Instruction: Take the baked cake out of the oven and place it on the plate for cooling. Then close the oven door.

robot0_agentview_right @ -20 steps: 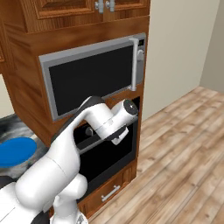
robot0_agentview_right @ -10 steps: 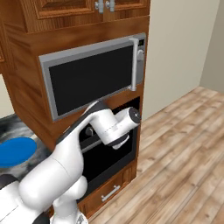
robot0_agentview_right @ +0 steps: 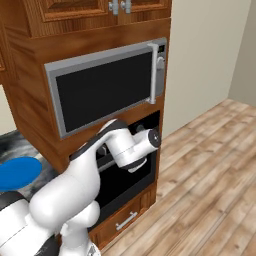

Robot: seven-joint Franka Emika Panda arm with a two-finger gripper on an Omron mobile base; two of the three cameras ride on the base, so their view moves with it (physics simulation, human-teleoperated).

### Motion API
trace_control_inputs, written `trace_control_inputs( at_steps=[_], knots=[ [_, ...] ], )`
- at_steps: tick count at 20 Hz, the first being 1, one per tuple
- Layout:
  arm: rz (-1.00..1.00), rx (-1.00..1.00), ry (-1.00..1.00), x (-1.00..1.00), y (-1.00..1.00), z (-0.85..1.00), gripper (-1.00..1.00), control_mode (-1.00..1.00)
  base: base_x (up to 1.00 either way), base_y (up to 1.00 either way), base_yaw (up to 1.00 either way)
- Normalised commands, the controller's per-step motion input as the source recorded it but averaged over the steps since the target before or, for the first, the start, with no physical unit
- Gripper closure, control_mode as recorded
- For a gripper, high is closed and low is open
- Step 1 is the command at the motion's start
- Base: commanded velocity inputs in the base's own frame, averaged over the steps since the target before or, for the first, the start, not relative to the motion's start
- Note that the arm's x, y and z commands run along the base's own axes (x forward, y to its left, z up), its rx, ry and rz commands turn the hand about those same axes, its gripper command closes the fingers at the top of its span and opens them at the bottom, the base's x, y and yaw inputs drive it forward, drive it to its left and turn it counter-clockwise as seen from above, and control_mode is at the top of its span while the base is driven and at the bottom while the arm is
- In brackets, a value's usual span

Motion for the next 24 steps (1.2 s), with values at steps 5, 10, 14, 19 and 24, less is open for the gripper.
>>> trace_control_inputs(
  at_steps=[5,10,14,19,24],
  knots=[
    [0.0,0.05,0.02,0.21,-0.02,-0.25,-1.0,-1.0,0.0,0.0,0.0],
    [0.0,0.04,0.09,0.18,0.0,-0.33,-1.0,-1.0,0.0,0.0,0.0],
    [0.0,0.01,0.01,0.25,0.0,-0.29,-1.0,-1.0,0.0,0.0,0.0],
    [0.0,0.02,0.0,0.22,0.01,-0.24,-1.0,-1.0,0.0,0.0,0.0],
    [0.0,0.04,0.0,0.19,0.06,-0.22,-1.0,-1.0,0.0,0.0,0.0]
  ],
)
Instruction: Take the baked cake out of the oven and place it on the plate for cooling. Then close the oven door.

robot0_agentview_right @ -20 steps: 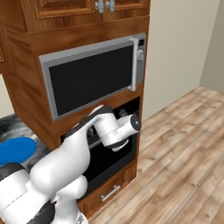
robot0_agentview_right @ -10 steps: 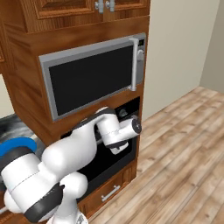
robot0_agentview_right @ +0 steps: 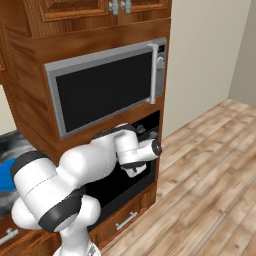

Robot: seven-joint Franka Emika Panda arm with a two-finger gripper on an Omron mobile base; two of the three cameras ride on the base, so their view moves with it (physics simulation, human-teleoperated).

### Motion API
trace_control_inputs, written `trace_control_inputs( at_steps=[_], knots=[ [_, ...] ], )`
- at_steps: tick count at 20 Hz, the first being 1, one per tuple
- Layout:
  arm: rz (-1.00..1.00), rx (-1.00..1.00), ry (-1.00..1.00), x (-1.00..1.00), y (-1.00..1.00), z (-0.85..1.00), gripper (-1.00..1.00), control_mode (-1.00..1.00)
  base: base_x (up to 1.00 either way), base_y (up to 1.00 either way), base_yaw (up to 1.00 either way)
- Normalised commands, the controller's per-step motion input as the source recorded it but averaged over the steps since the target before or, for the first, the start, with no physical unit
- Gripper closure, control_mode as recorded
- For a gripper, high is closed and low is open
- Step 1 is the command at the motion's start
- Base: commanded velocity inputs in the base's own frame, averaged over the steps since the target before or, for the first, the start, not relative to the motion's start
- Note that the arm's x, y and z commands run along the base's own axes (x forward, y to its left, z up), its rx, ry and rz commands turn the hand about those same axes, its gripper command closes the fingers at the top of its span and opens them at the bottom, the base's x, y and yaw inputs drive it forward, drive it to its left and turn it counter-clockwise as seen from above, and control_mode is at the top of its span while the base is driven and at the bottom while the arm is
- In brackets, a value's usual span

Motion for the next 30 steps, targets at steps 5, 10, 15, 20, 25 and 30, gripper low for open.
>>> trace_control_inputs(
  at_steps=[5,10,15,20,25,30],
  knots=[
    [0.0,0.04,0.0,0.11,0.0,-0.12,-1.0,-1.0,0.0,0.0,0.0],
    [0.0,0.06,-0.01,0.14,0.01,-0.09,-1.0,-1.0,0.0,0.0,0.0],
    [0.0,0.07,-0.02,0.21,0.0,-0.08,-1.0,-1.0,0.0,0.0,0.0],
    [0.0,0.04,-0.01,0.22,0.0,-0.2,-1.0,-1.0,0.0,0.0,0.0],
    [0.0,0.04,-0.01,0.26,0.0,-0.21,-1.0,-1.0,0.0,0.0,0.0],
    [0.0,0.04,-0.03,0.25,0.0,-0.21,-1.0,-1.0,0.0,0.0,0.0]
  ],
)
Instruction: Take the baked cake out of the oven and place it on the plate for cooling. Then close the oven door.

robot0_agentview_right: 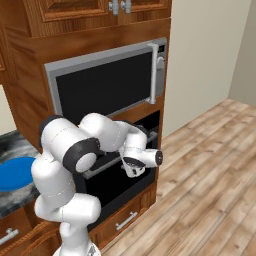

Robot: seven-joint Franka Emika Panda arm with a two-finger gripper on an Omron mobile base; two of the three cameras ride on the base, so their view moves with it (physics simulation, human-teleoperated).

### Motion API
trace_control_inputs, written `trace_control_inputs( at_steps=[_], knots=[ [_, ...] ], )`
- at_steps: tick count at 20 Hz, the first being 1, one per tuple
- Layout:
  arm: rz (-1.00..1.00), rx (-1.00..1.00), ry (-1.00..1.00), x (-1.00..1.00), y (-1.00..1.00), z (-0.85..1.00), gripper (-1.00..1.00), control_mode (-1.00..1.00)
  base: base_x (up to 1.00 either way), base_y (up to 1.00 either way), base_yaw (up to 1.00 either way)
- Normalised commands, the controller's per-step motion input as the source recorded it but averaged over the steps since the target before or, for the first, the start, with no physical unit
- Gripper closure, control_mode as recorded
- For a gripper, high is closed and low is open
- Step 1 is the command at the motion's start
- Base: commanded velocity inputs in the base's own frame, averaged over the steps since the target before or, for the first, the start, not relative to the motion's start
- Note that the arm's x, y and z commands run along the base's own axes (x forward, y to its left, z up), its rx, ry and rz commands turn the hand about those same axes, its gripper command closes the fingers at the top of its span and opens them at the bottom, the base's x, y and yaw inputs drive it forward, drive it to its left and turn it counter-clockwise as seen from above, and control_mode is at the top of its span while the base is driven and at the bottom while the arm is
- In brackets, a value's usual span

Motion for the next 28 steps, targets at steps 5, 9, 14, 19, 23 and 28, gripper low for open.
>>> trace_control_inputs(
  at_steps=[5,9,14,19,23,28],
  knots=[
    [0.0,0.01,-0.04,0.17,0.03,-0.23,-1.0,-1.0,0.0,0.0,0.0],
    [0.0,0.0,-0.07,0.13,0.09,-0.22,-1.0,-1.0,0.0,0.0,0.0],
    [0.0,0.0,-0.05,0.21,0.11,-0.16,-1.0,-1.0,0.0,0.0,0.0],
    [0.0,0.0,-0.03,0.18,0.05,-0.13,-1.0,-1.0,0.0,0.0,0.0],
    [0.0,0.0,-0.01,0.17,0.03,-0.12,-1.0,-1.0,0.0,0.0,0.0],
    [0.0,0.0,0.0,0.18,0.01,-0.14,-1.0,-1.0,0.0,0.0,0.0]
  ],
)
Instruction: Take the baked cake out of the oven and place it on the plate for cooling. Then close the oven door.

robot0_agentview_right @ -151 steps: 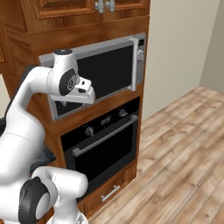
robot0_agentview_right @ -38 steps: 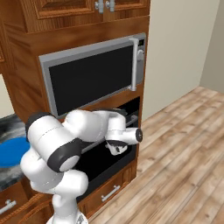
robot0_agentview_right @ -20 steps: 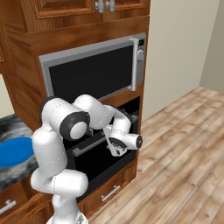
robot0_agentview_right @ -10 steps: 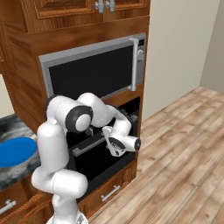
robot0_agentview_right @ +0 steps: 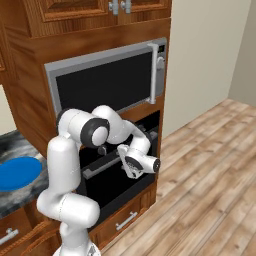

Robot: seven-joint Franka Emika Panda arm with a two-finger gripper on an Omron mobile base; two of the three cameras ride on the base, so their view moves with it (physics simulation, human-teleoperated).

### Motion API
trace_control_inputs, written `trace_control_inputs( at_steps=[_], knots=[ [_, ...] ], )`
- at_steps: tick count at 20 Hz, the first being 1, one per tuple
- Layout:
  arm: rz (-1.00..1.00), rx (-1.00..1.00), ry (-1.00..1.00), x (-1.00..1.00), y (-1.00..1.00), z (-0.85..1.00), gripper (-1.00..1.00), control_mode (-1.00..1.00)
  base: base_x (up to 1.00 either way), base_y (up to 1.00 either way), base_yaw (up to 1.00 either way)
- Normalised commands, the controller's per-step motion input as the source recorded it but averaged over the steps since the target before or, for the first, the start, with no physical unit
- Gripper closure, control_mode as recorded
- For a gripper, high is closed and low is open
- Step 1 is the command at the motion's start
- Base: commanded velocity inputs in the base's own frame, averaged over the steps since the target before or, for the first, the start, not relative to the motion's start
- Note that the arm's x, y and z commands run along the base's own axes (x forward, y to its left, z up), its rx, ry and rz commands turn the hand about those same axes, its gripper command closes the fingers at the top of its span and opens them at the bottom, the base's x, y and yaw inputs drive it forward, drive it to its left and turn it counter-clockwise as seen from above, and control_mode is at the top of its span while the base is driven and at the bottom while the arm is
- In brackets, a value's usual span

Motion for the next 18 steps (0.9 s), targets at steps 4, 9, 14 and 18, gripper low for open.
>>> trace_control_inputs(
  at_steps=[4,9,14,18],
  knots=[
    [0.0,0.0,0.0,0.2,0.06,-0.14,-1.0,-1.0,0.0,0.0,0.0],
    [0.0,0.0,0.0,0.22,0.05,-0.16,-1.0,-1.0,0.0,0.0,0.0],
    [0.0,0.0,0.0,0.17,0.03,-0.22,-1.0,-1.0,0.0,0.0,0.0],
    [0.0,0.0,0.0,0.14,0.0,-0.2,-1.0,-1.0,0.0,0.0,0.0]
  ],
)
